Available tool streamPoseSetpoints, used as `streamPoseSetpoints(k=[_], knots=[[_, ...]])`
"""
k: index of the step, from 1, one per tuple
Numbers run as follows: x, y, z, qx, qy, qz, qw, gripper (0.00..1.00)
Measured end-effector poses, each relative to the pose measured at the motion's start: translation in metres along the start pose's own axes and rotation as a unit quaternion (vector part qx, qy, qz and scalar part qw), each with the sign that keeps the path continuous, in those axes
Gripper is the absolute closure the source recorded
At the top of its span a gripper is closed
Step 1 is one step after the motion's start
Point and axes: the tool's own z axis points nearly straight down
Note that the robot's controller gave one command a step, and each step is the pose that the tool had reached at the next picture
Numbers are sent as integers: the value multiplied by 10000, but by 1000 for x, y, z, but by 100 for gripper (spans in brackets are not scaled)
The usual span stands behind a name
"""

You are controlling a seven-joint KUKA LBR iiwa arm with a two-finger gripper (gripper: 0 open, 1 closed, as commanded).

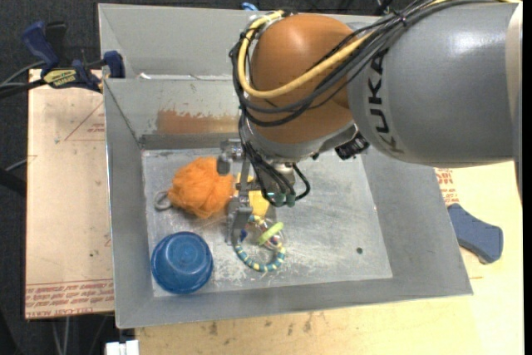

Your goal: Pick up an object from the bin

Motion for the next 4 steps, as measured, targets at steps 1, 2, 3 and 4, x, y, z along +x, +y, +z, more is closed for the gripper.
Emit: streamPoseSetpoints(k=[1, 2, 3, 4], knots=[[-2, -1, -4, -8, -40, 18, 10000, 0], [-10, -1, 38, -21, -81, 181, 9998, 0], [-48, 30, 159, -41, -120, -1549, 9879, 100], [-48, 30, 159, -42, -119, -1549, 9879, 100]])
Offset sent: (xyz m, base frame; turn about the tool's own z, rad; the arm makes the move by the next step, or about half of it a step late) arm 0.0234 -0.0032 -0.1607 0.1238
